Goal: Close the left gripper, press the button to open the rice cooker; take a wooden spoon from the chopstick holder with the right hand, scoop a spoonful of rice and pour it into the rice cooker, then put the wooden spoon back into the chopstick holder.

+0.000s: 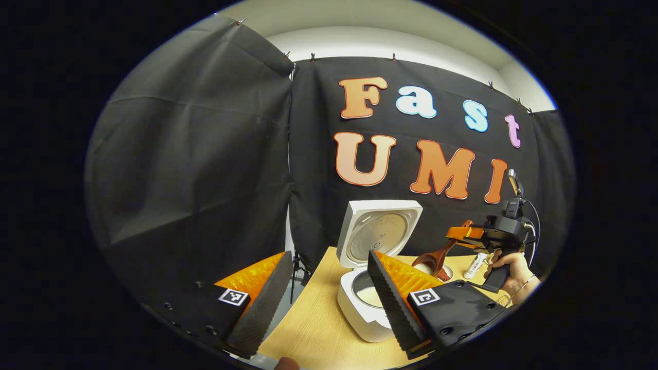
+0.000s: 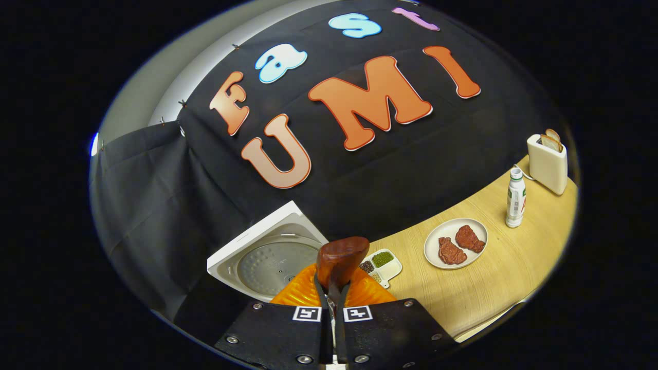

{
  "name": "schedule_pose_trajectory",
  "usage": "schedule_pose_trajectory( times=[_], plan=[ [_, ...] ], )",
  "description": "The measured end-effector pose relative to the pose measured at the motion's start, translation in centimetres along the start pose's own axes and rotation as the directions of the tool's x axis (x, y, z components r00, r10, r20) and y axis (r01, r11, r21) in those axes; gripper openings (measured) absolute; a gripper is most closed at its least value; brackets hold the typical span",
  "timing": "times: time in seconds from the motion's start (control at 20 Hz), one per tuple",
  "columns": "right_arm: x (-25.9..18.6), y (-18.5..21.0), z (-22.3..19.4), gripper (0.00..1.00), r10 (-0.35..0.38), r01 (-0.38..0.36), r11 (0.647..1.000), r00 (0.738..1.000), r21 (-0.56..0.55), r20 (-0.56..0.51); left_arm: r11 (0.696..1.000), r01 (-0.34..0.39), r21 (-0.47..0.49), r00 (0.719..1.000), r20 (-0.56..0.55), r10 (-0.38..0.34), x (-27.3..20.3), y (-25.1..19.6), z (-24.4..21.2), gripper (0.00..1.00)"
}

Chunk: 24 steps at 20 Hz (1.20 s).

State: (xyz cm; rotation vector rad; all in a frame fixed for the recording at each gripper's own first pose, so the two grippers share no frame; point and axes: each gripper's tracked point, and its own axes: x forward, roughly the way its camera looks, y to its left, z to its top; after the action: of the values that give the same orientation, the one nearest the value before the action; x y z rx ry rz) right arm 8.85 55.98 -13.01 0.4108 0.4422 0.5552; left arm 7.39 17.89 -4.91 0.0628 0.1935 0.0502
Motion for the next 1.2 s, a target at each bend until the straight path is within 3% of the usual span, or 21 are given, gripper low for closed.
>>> schedule_pose_trajectory(
  times=[0.8,1.2],
  plan=[
    [0.5,3.6,-0.3,0.01,0.056,-0.048,0.961,0.998,-0.271,0.022,1.000,-0.017,-0.013,1.000,-0.005,0.017,0.2,1.5,-0.1,0.99],
    [0.4,4.8,-1.0,0.01,0.082,-0.070,0.916,0.997,-0.396,0.013,0.999,-0.046,-0.025,0.999,-0.002,0.046,-0.1,2.4,-0.3,0.99]
  ],
)
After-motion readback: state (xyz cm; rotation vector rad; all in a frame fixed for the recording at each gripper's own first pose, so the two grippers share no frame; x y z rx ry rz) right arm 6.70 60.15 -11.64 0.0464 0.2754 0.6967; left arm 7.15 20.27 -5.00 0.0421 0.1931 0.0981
